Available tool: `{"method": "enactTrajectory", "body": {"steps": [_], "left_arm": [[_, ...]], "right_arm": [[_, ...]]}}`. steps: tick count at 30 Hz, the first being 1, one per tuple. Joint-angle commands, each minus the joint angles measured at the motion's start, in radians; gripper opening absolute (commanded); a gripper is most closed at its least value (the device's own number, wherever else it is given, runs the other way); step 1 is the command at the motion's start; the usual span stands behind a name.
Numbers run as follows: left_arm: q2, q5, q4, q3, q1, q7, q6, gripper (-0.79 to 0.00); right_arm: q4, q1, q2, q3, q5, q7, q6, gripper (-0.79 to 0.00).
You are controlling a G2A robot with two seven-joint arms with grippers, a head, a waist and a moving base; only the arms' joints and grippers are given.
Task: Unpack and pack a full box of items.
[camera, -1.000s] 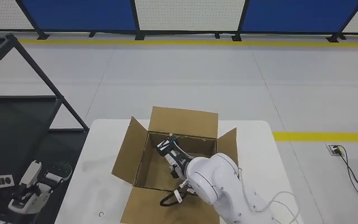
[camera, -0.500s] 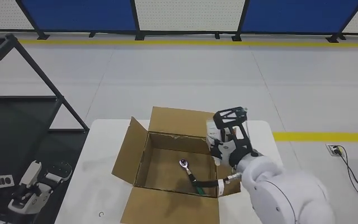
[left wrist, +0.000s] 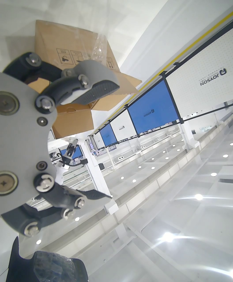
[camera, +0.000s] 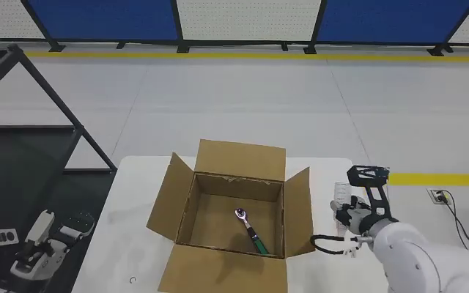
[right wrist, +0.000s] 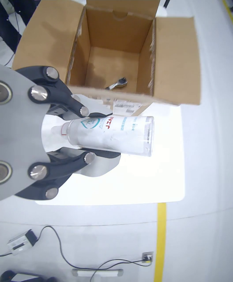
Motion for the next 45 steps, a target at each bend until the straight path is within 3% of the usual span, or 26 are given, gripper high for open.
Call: {"method": "enactTrajectory", "body": {"steps": [1, 12, 17, 26, 32, 34, 36, 37, 45], "left_arm": [[0.000, 0.000, 0.000, 0.000, 0.000, 0.000, 0.000, 0.000], [0.000, 0.000, 0.000, 0.000, 0.000, 0.000, 0.000, 0.000], [0.000, 0.000, 0.000, 0.000, 0.000, 0.000, 0.000, 0.000], [0.000, 0.000, 0.000, 0.000, 0.000, 0.000, 0.000, 0.000], [0.000, 0.000, 0.000, 0.000, 0.000, 0.000, 0.000, 0.000], [0.000, 0.000, 0.000, 0.000, 0.000, 0.000, 0.000, 0.000], [0.000, 0.000, 0.000, 0.000, 0.000, 0.000, 0.000, 0.000], [0.000, 0.000, 0.000, 0.000, 0.000, 0.000, 0.000, 0.000], [0.000, 0.000, 0.000, 0.000, 0.000, 0.000, 0.000, 0.000]], "right_arm": [[0.079, -0.013, 0.003, 0.047, 0.066, -0.028, -0.021, -0.785], [0.382, -0.046, 0.028, 0.181, 0.157, -0.161, -0.116, -0.785], [0.501, -0.022, 0.037, 0.179, 0.117, -0.244, -0.116, -0.785], [0.748, 0.097, 0.050, 0.130, 0.030, -0.280, -0.107, -0.785], [0.839, 0.140, 0.058, 0.128, 0.034, -0.303, -0.111, -0.785], [0.854, 0.146, 0.061, 0.128, 0.035, -0.306, -0.109, -0.702], [0.864, 0.148, 0.063, 0.129, 0.041, -0.310, -0.108, -0.493], [0.867, 0.148, 0.064, 0.129, 0.043, -0.311, -0.107, -0.453], [0.844, 0.128, 0.073, 0.132, 0.070, -0.322, -0.099, -0.323]]}}
